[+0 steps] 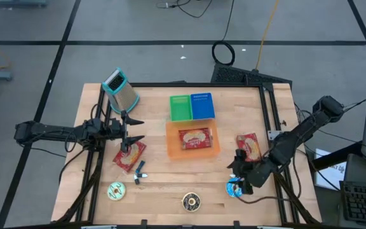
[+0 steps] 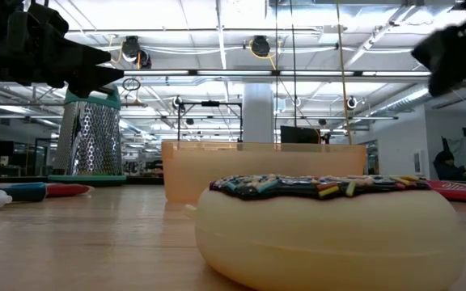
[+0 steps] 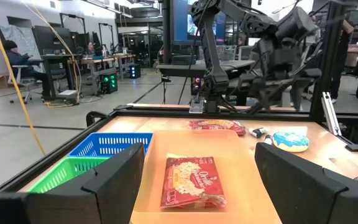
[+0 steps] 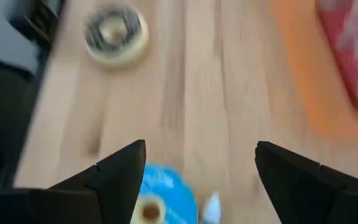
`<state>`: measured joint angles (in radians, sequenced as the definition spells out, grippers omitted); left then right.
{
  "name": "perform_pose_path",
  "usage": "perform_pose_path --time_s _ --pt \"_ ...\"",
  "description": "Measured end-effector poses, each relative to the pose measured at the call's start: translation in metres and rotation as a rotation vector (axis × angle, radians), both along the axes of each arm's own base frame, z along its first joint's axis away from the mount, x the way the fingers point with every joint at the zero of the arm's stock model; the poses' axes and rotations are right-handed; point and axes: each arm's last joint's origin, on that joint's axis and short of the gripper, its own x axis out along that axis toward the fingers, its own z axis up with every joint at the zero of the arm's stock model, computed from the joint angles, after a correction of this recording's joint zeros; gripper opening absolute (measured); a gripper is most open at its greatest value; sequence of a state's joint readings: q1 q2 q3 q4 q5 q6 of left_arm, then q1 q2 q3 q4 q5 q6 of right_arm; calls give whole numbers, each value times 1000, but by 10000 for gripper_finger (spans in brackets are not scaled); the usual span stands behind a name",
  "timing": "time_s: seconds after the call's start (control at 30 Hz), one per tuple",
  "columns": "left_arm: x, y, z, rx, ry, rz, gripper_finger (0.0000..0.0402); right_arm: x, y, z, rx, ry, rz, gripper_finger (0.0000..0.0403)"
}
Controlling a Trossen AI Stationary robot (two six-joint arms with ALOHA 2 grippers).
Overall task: Pick & Place Food Item
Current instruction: Put the green food coloring bottle into the blue bin
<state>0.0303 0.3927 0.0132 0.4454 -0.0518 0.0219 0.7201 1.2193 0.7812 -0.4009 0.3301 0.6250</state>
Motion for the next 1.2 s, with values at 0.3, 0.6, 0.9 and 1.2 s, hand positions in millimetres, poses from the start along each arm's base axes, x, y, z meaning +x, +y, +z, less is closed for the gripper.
perform_pose_path --time_s 0.3,0.6,0.9,1.2 --pt "0 0 0 0 -1 0 306 1 12 -33 -64 195 86 288" --pt "0 0 0 0 0 0 306 -2 11 -48 -125 313 93 288" --pt "0 0 0 0 -1 0 306 -24 -4 -29 48 499 -65 288" --pt "0 0 0 0 -1 0 306 -33 -5 -35 179 657 -468 288"
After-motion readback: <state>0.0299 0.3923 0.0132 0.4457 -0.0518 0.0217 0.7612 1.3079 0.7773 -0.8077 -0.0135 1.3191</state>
